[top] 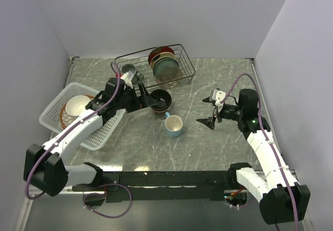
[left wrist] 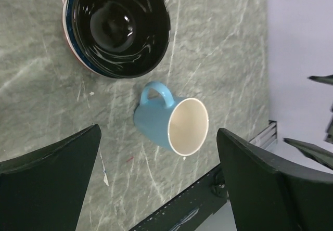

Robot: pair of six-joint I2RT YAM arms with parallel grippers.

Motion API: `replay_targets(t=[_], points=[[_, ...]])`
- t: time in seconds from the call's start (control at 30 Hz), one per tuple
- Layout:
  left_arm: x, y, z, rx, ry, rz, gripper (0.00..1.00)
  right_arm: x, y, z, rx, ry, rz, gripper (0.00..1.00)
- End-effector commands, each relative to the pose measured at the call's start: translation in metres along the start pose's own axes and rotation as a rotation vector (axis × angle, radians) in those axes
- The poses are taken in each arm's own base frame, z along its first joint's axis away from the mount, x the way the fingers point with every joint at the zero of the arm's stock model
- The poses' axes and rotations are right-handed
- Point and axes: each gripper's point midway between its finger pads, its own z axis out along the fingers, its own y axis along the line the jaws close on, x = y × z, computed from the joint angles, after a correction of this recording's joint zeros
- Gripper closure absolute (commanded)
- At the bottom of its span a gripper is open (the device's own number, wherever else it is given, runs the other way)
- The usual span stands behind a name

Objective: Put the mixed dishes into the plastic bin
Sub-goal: Pick up the bowl from the center of the board.

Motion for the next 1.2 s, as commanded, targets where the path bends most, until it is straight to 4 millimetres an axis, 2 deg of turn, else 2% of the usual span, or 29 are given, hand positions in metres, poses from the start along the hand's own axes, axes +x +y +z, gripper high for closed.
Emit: replay_targets(t=[0.0,0.13,0.3,0.6,0.67,0.7,0.77,0.8,0.87,0.93,1.03,1.17], points=[[-0.018,-0.021,0.013,0.028,-0.055,0.076,0.01,-0.004,-0.003,-0.002,0.005,-0.009,-0.035,0.0],[-0.015,-0.025,0.026,0.006,-0.035,0.101,0.01,-0.003,-0.001,-0.002,-0.003,-0.009,-0.032,0.0],[-0.013,-0.016,0.038,-0.048,-0.038,0.112,0.01,0.0,0.0,0.0,-0.019,-0.005,-0.022,0.0],[-0.021,0.0,0.057,-0.138,-0.052,0.096,0.01,0.005,0.0,0.001,-0.026,0.01,-0.013,0.0],[-0.03,0.003,0.06,-0.172,-0.076,0.091,0.01,0.005,0.0,0.001,-0.026,0.012,-0.013,0.0],[-0.028,0.01,0.065,-0.204,-0.065,0.09,0.01,0.006,0.0,0.001,-0.024,0.014,-0.011,0.0],[-0.036,0.009,0.067,-0.221,-0.078,0.09,0.01,0.006,-0.002,-0.001,-0.011,0.017,-0.018,0.0],[-0.036,0.02,0.069,-0.276,-0.077,0.09,0.02,0.008,-0.002,-0.001,-0.007,0.019,-0.014,0.0],[-0.044,0.024,0.071,-0.317,-0.095,0.099,0.05,0.009,-0.004,-0.003,-0.001,0.027,-0.014,0.0],[-0.042,0.029,0.075,-0.339,-0.081,0.099,0.07,0.008,-0.004,-0.003,-0.008,0.025,-0.019,0.0],[-0.039,0.034,0.079,-0.353,-0.062,0.102,0.19,0.007,-0.003,-0.002,-0.016,0.025,-0.019,0.0],[-0.036,0.042,0.084,-0.391,-0.04,0.105,0.28,0.008,-0.002,-0.002,-0.019,0.026,-0.017,0.0]])
